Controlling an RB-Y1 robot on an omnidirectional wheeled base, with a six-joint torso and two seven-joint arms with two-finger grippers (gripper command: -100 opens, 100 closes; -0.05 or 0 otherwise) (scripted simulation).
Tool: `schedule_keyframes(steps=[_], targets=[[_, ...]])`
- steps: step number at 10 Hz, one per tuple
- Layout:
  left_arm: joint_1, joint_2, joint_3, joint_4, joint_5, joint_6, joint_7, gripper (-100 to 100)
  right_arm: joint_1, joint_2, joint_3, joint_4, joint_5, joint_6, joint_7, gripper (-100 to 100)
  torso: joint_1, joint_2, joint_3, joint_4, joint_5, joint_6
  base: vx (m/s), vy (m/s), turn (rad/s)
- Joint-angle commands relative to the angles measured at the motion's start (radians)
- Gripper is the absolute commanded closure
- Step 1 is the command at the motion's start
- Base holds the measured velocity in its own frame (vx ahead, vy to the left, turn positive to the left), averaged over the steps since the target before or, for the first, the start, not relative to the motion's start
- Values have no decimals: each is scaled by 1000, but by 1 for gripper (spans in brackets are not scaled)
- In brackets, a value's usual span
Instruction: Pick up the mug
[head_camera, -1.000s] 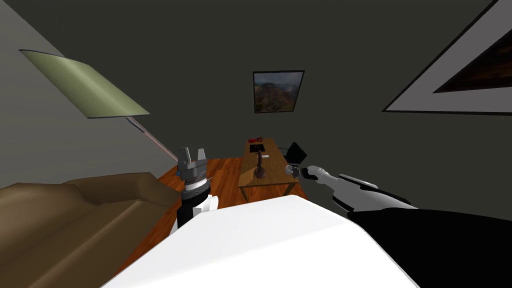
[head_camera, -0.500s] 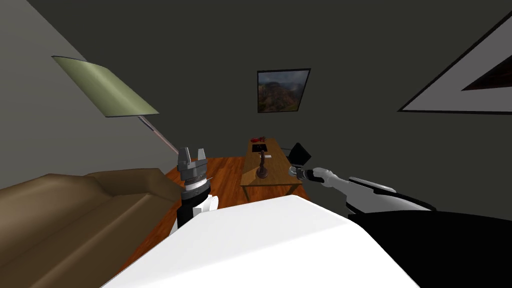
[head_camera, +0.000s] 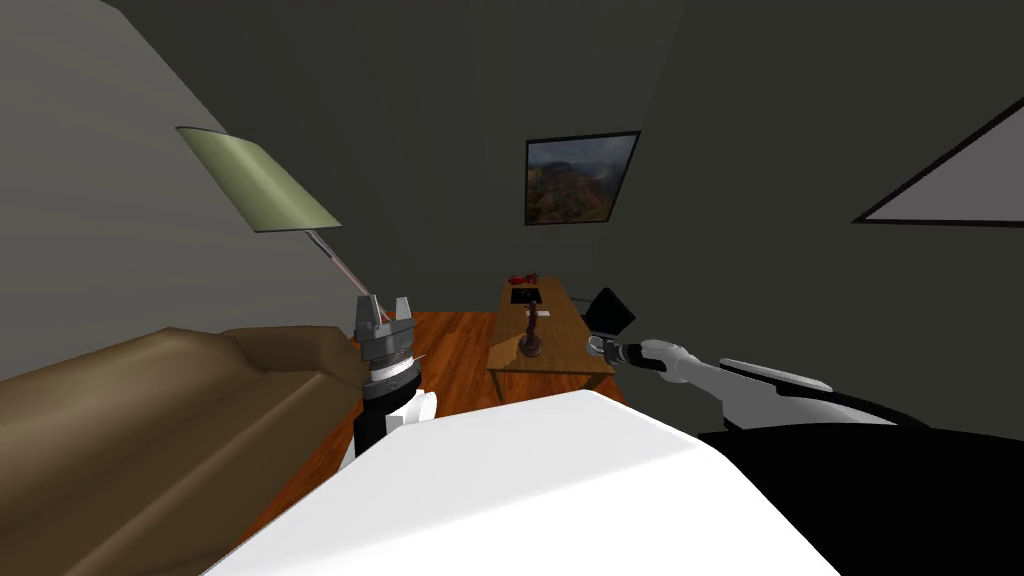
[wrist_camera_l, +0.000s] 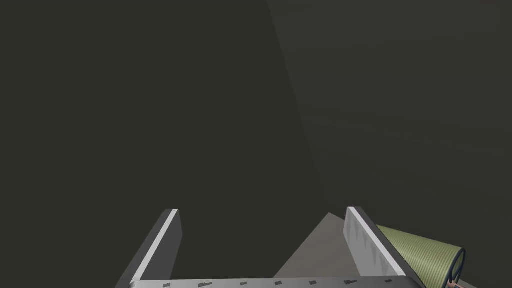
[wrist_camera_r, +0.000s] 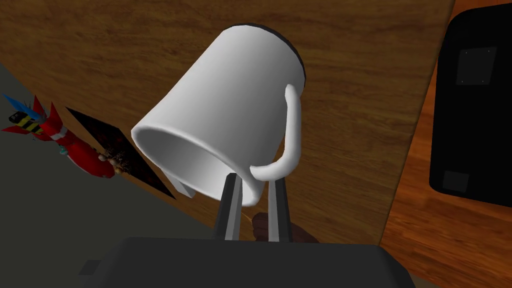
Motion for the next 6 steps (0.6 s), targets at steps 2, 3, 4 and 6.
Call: schedule_keyframes(steps=[2, 3, 4, 6], targets=[[0, 0, 0, 0, 0, 0, 0, 0, 51, -50, 25, -29, -79, 9, 44, 100, -1, 1, 0, 0, 0, 1, 0, 26, 92], [0, 0, 0, 0, 0, 0, 0, 0, 51, -50, 25, -29, -108, 9, 44, 100, 0, 1, 1, 0, 0, 0, 2, 29, 123], [0, 0, 0, 0, 0, 0, 0, 0, 51, -50, 25, -29, -136, 9, 44, 100, 0, 1, 1, 1, 0, 0, 2, 10, -3], [0, 0, 0, 0, 0, 0, 0, 0, 47, -47, 25, -23, -120, 5, 45, 0, -1, 1, 1, 1, 0, 1, 0, 0, 0]])
